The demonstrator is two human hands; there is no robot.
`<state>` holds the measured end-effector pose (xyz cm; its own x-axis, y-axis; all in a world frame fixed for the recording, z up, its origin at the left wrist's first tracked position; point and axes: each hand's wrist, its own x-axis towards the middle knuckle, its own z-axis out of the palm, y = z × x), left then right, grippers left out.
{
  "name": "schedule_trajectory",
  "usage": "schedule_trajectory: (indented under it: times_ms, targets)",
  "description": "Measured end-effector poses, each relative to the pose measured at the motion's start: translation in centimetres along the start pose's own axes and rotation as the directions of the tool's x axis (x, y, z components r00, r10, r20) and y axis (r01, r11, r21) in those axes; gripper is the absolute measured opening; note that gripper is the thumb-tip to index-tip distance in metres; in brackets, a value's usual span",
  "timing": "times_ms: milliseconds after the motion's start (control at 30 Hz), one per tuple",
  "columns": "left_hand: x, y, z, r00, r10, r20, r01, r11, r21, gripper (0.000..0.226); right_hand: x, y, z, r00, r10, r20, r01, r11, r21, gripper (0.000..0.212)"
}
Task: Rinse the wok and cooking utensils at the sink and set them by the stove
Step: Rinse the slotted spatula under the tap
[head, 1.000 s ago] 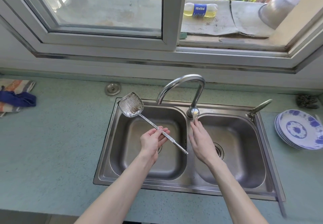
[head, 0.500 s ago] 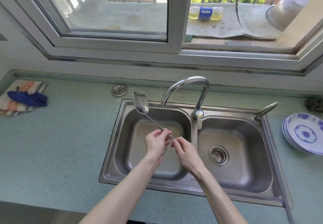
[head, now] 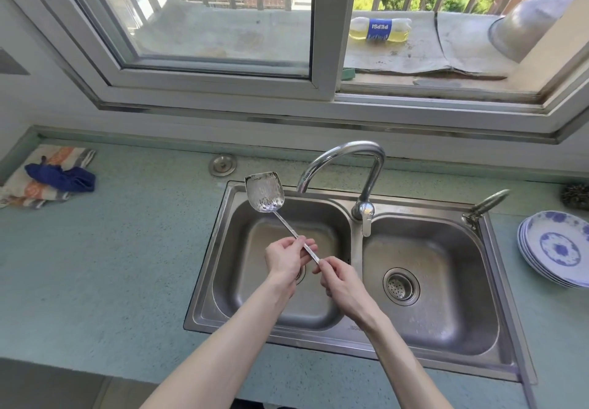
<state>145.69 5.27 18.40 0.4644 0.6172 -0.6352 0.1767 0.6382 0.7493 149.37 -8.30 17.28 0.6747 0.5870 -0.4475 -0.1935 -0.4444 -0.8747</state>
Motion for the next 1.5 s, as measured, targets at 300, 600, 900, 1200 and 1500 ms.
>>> schedule_trajectory:
  times_ms: [300,600,900,1200,1500]
  targets:
    - [-1.6,1.1,-1.5,0.998,0.044,0.055,-0.041,0.998,-0.050,0.015,-2.1,-2.7,0.5,0.991,-0.052,0.120,0.027,0.979,0.203,0.022]
    - [-2.9,4.5,-6.7,0.977,0.149,-0.152,-0.173,0.971,-0.164,0.018,-3.9,-4.8,4.3,0.963,-0.116,0.243,0.083,0.986,0.143,0.019]
    - [-5.3,6.4,-15.6,0.938,0.186,-0.294,-0.247,0.951,-0.186,0.012,-5.9,-7.1,11.8,0.903,-0.157,0.399,0.159,0.987,0.028,0.008]
    - [-11.0,7.9,-27.8,0.877,0.179,-0.447,-0.329,0.900,-0.286,0.013,-11.5,-9.5,22.3,0.836,-0.161,0.525,0.209,0.977,-0.032,0.008]
    - [-17.1,6.8,-40.9,0.806,0.140,-0.575,-0.403,0.841,-0.360,0.017,-17.6,-9.3,33.2,0.703,-0.128,0.699,0.258,0.963,-0.083,0.013]
